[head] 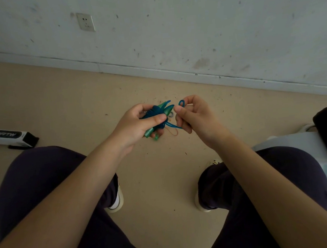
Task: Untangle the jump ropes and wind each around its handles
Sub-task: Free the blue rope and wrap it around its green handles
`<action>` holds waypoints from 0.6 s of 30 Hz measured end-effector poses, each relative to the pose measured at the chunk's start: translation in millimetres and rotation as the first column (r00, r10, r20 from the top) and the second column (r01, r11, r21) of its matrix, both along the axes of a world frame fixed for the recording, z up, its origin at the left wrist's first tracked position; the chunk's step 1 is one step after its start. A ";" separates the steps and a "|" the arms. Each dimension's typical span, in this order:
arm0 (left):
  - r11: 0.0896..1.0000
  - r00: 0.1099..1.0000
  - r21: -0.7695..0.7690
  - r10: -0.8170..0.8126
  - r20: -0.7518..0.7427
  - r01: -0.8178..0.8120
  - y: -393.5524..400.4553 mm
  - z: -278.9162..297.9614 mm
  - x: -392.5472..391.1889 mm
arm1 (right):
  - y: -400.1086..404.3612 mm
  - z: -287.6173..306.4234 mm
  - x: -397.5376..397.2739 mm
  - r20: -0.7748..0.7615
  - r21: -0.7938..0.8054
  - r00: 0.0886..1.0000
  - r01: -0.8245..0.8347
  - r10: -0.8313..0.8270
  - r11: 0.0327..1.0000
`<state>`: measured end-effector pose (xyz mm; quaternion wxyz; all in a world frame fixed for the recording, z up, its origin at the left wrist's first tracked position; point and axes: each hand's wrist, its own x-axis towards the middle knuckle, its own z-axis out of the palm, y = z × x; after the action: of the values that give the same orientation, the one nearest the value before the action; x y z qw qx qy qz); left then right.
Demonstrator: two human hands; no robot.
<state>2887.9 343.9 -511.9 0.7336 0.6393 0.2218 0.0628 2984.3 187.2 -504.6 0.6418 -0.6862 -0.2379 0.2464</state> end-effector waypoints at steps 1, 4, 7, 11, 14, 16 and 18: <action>1.000 1.000 -0.005 0.009 0.001 -0.009 -0.1 0.0 0.2 | -0.6 -0.8 -0.1 0.001 0.001 1.000 -0.016 0.016 1.000; 0.999 1.000 -0.018 0.026 0.004 -0.026 0.8 0.4 0.3 | -1.6 -1.3 -1.4 0.029 -0.021 0.998 -0.053 0.054 0.998; 1.000 1.000 -0.028 0.009 0.009 -0.009 0.2 1.4 -0.1 | -0.5 -1.1 0.3 0.032 0.017 0.999 -0.042 0.042 0.999; 0.999 1.000 -0.034 -0.008 0.007 0.009 -1.3 3.0 -0.5 | -1.8 0.7 0.0 0.005 0.045 0.997 -0.071 0.071 0.996; 0.999 1.000 -0.050 0.015 0.018 -0.014 -0.9 3.5 0.2 | -2.8 2.1 -0.1 -0.059 0.103 0.989 -0.130 0.137 0.986; 0.997 1.000 -0.073 0.021 0.020 -0.020 -1.3 4.1 0.2 | -2.8 2.9 1.3 -0.099 0.146 0.980 -0.159 0.175 0.976; 0.997 1.000 -0.076 -0.003 0.018 0.005 -2.8 5.0 -0.5 | -3.2 4.1 1.9 -0.131 0.188 0.969 -0.184 0.210 0.965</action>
<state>2887.4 341.1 -506.9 0.7594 0.6109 0.2160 0.0587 2986.2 184.0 -500.5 0.6877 -0.5796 -0.2769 0.3383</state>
